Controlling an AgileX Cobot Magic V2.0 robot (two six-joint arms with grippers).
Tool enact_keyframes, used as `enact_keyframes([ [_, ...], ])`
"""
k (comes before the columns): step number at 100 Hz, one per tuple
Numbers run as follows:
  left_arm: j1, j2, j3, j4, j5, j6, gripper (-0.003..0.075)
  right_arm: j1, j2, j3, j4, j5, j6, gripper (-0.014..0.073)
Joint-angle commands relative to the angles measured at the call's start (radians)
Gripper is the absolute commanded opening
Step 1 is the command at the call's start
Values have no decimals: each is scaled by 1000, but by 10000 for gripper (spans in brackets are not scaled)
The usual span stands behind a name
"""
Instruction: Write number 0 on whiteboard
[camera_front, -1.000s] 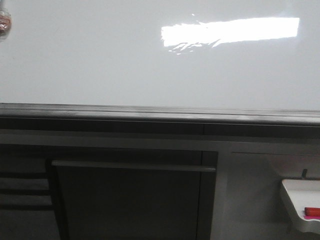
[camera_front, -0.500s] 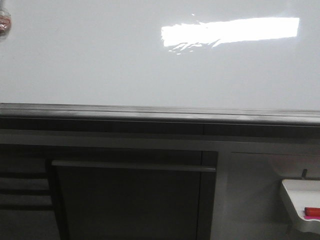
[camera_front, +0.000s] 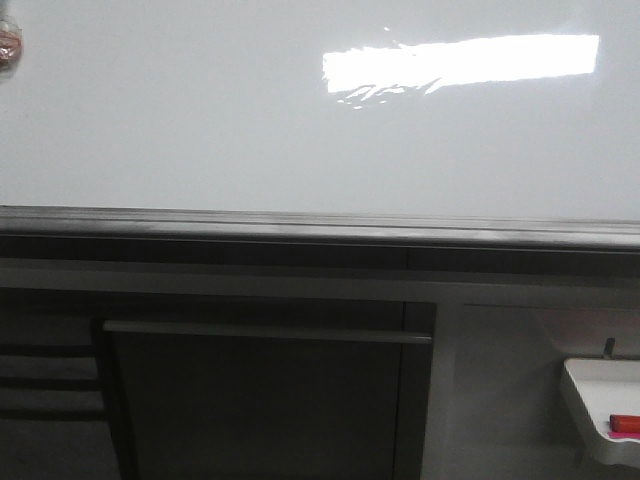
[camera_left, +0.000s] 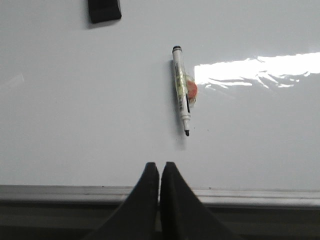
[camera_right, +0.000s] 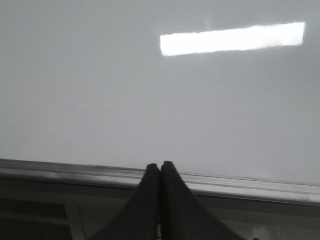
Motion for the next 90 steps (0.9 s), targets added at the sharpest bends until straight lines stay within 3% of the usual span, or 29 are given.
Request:
enact_keyframes([
  [1, -4, -23, -13, -27, -114, -12, -20, 1, -19, -30, 50, -100, -6, -73],
  [22, -4, 4, -192, -33, -76, -12, -20, 1, 20, -234, 68, 36, -6, -73],
  [39, -4, 136, -420, -33, 193, -12, -20, 1, 170, -455, 64, 260, -6, -73],
  [60, -4, 363, -632, -33, 472, -12, -20, 1, 395, -642, 62, 411, -6, -73],
  [79, -4, 480, -657, -42, 515, -12, -20, 1, 507, -666, 58, 436, -6, -73],
  [90, -4, 515, -657, -40, 514, -12, -20, 1, 539, -666, -13, 434, -6, -73],
])
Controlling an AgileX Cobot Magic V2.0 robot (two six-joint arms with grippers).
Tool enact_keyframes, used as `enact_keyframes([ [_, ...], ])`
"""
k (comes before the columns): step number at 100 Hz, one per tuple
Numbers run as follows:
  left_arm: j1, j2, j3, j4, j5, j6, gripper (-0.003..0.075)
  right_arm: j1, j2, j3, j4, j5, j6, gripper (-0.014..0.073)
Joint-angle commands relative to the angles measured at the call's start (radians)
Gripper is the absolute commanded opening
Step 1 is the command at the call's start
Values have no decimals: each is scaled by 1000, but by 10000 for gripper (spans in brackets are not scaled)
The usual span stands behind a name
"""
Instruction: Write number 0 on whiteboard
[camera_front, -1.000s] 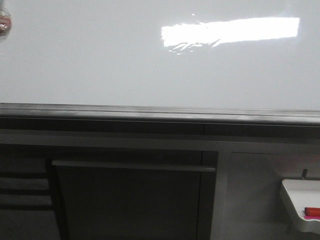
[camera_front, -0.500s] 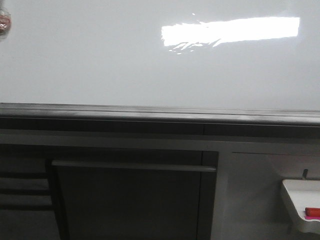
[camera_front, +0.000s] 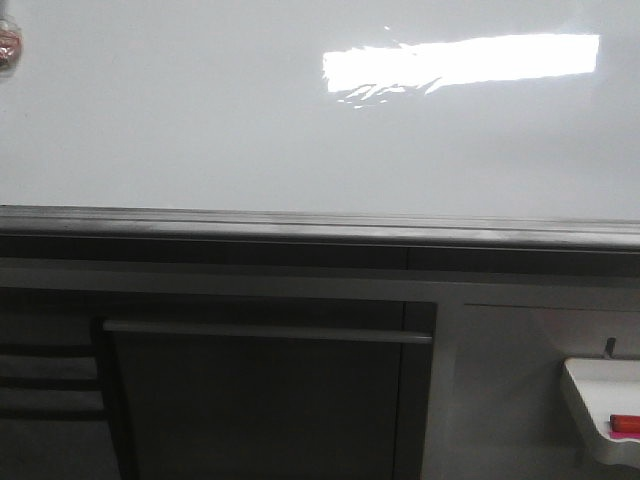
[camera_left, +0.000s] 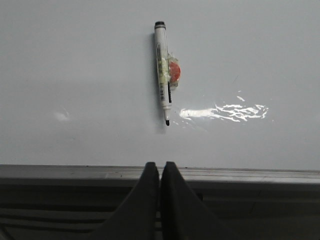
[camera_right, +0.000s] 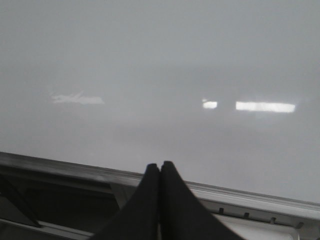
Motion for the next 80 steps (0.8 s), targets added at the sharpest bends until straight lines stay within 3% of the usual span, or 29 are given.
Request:
enact_keyframes([
  [1, -4, 39, -37, -11, -67, -12, -20, 1, 32, -37, -53, -65, -6, -73],
  [22, -4, 90, -37, -11, -69, -12, -19, 1, 71, -37, -72, -70, -6, -70],
  [31, -4, 114, -37, -11, -76, -10, -6, -5, 95, -37, -72, -72, -6, -15],
  [41, -4, 147, -37, -11, -96, -7, 78, -7, 125, -37, -73, -72, -6, 104],
  [53, -4, 184, -37, -11, -141, -7, 272, -13, 149, -37, -73, -74, -6, 274],
  [60, -4, 209, -37, -11, -181, -7, 368, -15, 157, -37, -73, -79, -6, 327],
  [66, -4, 235, -37, -13, -219, -7, 398, -15, 157, -37, -76, -85, -6, 333],
  [80, -4, 332, -61, -14, -249, -6, 382, -15, 157, -37, -80, -113, -6, 332],
])
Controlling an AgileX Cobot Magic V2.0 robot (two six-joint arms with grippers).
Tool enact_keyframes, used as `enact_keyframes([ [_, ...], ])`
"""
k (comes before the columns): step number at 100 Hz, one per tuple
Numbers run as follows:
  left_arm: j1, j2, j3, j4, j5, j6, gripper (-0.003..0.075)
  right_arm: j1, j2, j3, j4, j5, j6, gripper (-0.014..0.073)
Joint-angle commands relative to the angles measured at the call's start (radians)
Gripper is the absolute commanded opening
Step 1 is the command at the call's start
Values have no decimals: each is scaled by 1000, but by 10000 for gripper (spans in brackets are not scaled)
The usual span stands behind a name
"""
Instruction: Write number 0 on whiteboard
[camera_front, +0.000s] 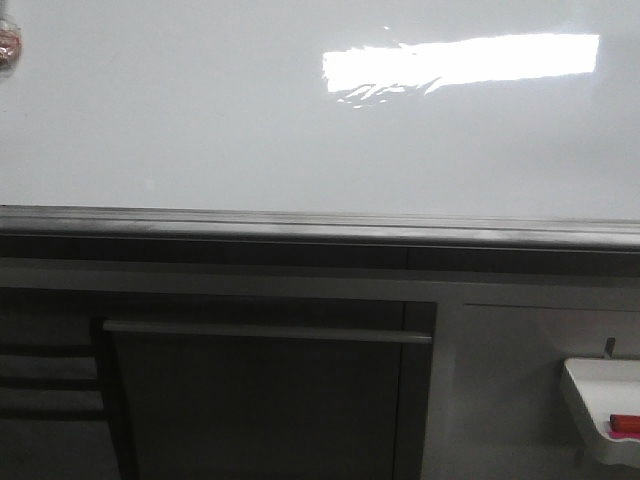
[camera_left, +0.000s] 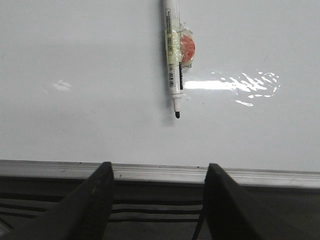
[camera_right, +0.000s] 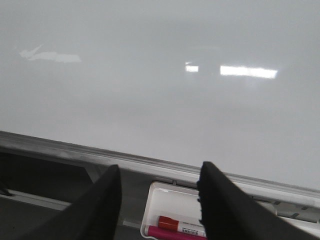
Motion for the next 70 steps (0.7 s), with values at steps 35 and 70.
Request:
enact_keyframes([
  [35, -6, 378, -227, -13, -98, 12, 368, -44, 4, -37, -28, -100, 0, 332],
  [70, -57, 564, -364, -17, -97, 19, 368, -54, 4, -37, -28, -101, 0, 332],
])
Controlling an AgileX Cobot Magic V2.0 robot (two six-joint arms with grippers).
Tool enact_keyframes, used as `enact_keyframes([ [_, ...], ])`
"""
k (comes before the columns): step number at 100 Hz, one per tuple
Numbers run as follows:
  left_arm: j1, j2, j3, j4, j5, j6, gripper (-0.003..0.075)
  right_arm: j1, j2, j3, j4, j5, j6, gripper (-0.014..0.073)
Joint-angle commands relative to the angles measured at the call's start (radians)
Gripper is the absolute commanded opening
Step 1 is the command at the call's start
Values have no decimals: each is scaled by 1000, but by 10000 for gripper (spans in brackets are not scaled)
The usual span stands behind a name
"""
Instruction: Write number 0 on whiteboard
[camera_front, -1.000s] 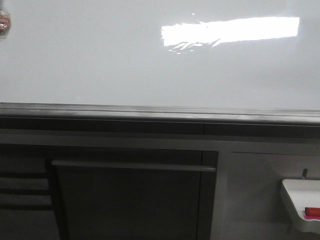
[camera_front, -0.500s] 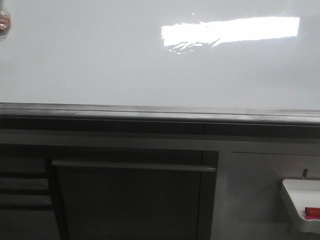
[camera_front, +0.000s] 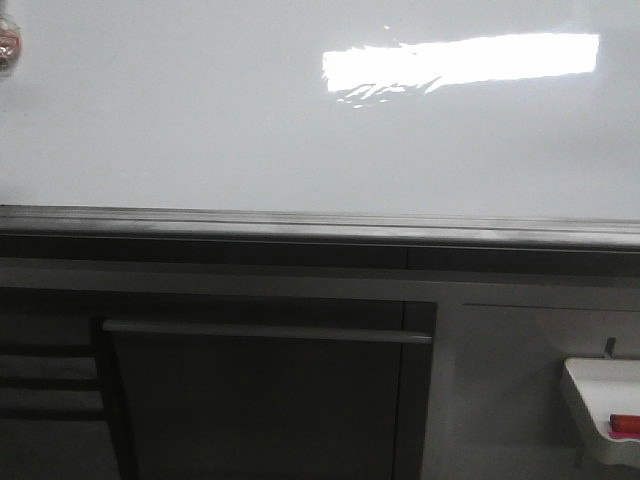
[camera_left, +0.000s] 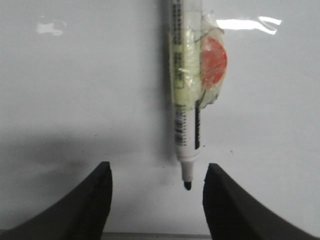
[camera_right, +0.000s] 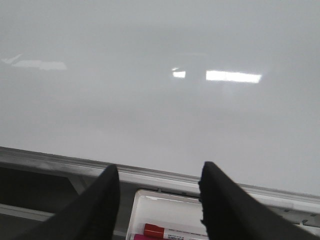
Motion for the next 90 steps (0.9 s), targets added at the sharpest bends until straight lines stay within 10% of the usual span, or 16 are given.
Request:
enact_keyframes([
  [1, -33, 4, -56, -13, -67, 5, 368, -7, 4, -37, -8, -83, 0, 332],
  [61, -50, 119, -116, -5, -100, 7, 362, -7, 4, -37, -8, -92, 0, 332],
  [90, -50, 119, -116, -7, -117, 7, 158, -7, 4, -37, -8, -92, 0, 332],
])
